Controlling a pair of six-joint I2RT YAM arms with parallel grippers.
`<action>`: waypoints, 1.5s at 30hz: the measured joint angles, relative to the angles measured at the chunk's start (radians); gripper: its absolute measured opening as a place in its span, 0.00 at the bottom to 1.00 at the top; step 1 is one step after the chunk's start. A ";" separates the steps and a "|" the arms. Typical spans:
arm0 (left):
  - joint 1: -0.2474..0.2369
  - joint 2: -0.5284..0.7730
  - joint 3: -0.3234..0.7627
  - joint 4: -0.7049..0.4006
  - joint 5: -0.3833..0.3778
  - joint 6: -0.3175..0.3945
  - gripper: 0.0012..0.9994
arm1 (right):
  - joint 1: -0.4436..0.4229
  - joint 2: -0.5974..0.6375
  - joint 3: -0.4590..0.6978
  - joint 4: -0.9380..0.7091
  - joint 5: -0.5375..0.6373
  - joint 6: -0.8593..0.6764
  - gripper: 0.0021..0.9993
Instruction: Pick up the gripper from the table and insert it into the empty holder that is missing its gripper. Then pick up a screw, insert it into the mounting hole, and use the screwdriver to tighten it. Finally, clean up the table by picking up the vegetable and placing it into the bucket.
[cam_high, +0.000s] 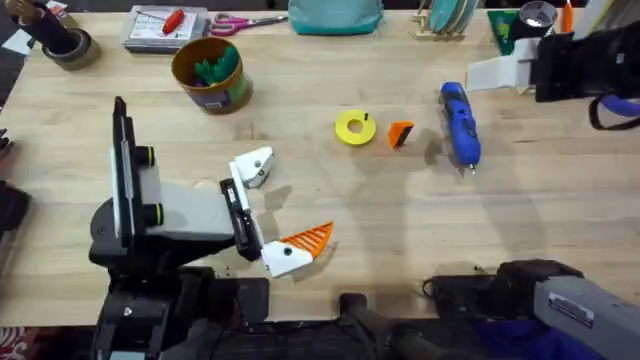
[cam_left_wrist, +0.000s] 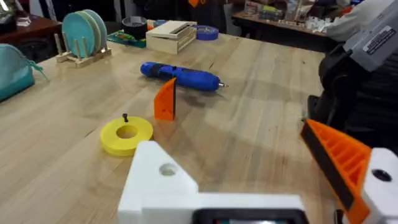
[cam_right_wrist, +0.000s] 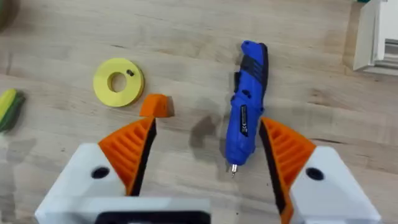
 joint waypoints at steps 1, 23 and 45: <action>0.000 0.000 0.000 0.000 0.000 0.000 0.99 | 0.000 0.000 0.000 0.000 0.000 0.000 1.00; 0.000 0.000 0.000 0.000 0.003 0.003 0.99 | 0.000 0.000 0.000 0.000 0.000 0.000 1.00; 0.000 0.000 0.000 0.000 0.003 0.003 0.99 | 0.006 0.000 0.000 -0.060 -0.006 0.000 1.00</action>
